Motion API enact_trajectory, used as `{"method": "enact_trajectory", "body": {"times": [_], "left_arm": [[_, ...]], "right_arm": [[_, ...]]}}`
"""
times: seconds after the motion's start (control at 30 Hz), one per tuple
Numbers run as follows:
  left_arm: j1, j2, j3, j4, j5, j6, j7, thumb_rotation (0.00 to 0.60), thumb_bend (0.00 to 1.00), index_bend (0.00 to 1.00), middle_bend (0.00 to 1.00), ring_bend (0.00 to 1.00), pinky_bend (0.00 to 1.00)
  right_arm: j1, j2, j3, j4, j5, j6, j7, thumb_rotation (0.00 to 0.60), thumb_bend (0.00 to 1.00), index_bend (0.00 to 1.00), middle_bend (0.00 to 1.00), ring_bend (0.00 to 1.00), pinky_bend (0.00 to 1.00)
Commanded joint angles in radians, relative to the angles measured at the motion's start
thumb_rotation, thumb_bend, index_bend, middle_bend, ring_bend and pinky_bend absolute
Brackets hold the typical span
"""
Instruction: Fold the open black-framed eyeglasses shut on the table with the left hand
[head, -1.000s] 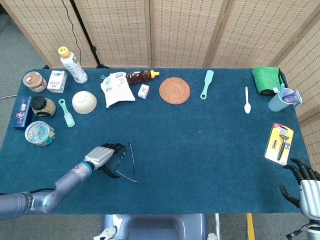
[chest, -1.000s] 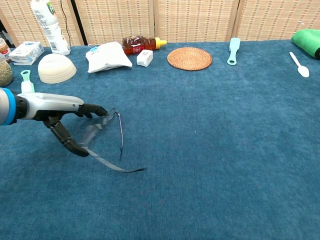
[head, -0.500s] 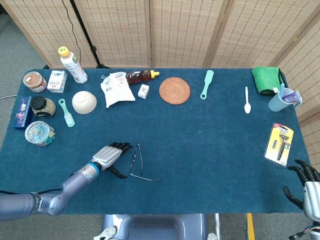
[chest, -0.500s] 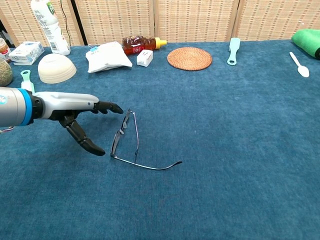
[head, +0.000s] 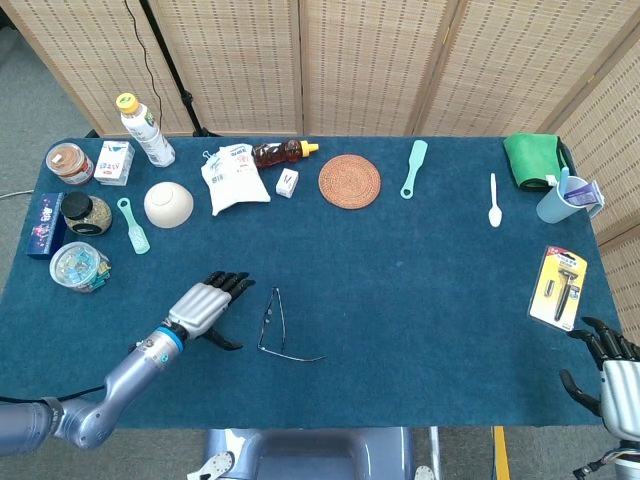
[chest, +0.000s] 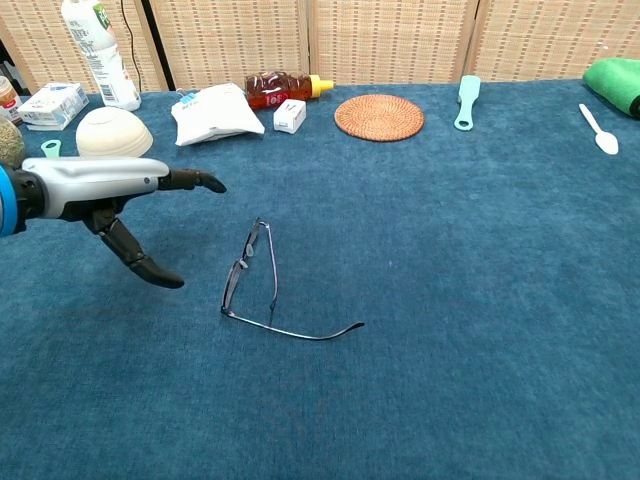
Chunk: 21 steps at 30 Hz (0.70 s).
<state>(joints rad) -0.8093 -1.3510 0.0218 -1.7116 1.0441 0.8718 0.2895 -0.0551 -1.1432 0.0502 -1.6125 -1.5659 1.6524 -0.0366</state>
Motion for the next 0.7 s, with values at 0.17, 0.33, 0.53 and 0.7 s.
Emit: {"method": "enact_trajectory", "body": {"times": [0.17,0.33,0.53,0.7], "left_arm": [[0.051,-0.009,0.056,0.005,0.258,0.134,0.081,0.482,0.00,0.12,0.01,0.00,0.00],[0.046,-0.037,0.068,0.035,0.334,0.129,0.117,0.483,0.00,0.14,0.01,0.00,0.00],[0.026,-0.083,0.057,0.058,0.349,0.090,0.175,0.484,0.00,0.19,0.03,0.00,0.00],[0.009,-0.121,0.041,0.076,0.323,0.036,0.178,0.484,0.00,0.25,0.08,0.01,0.00]], "right_arm": [[0.000,-0.001,0.001,-0.003,-0.005,0.002,-0.002,0.600,0.27,0.33,0.21,0.26,0.35],[-0.003,0.000,0.002,-0.002,-0.004,0.007,0.001,0.600,0.27,0.32,0.21,0.26,0.35],[-0.011,0.004,0.002,0.001,-0.001,0.017,0.008,0.600,0.27,0.32,0.21,0.26,0.35],[-0.016,0.003,0.002,0.005,0.001,0.021,0.012,0.600,0.27,0.32,0.21,0.26,0.36]]}}
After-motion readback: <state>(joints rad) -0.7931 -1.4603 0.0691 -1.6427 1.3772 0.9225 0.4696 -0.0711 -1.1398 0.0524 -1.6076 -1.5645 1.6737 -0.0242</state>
